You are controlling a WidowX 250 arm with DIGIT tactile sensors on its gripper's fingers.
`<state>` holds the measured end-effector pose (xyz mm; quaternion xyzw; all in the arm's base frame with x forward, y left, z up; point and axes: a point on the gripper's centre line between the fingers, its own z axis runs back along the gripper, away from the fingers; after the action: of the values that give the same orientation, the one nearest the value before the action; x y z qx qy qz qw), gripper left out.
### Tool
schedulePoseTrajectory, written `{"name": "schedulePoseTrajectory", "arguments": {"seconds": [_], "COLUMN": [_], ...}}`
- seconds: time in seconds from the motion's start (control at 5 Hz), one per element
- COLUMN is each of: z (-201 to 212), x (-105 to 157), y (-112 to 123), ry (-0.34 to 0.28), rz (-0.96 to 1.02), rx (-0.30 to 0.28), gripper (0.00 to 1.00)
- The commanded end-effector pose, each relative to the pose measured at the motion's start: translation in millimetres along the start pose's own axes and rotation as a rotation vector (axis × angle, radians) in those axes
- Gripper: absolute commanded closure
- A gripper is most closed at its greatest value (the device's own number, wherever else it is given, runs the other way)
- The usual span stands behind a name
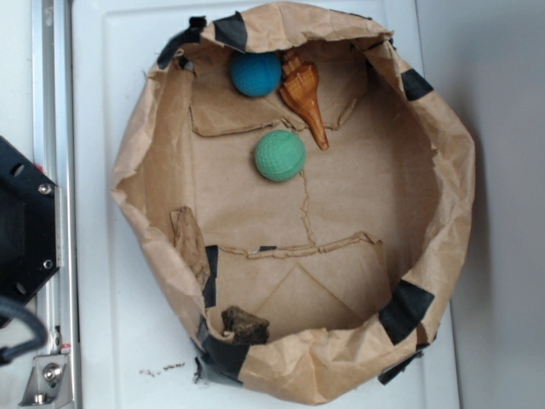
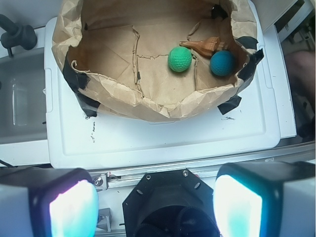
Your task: Grab the green ball.
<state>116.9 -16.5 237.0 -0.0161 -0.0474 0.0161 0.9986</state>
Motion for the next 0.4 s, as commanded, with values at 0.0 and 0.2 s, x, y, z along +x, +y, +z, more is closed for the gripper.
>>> {"name": "schedulePoseTrajectory", "arguments": {"seconds": [0.0,0.2], "z": [0,-21], "x": [0,48], "y": [0,-6], "ry": [0.0,-0.038], "rz": [0.0,0.081], "rx": [0.0,0.054], "gripper": [0.0,0.0]}}
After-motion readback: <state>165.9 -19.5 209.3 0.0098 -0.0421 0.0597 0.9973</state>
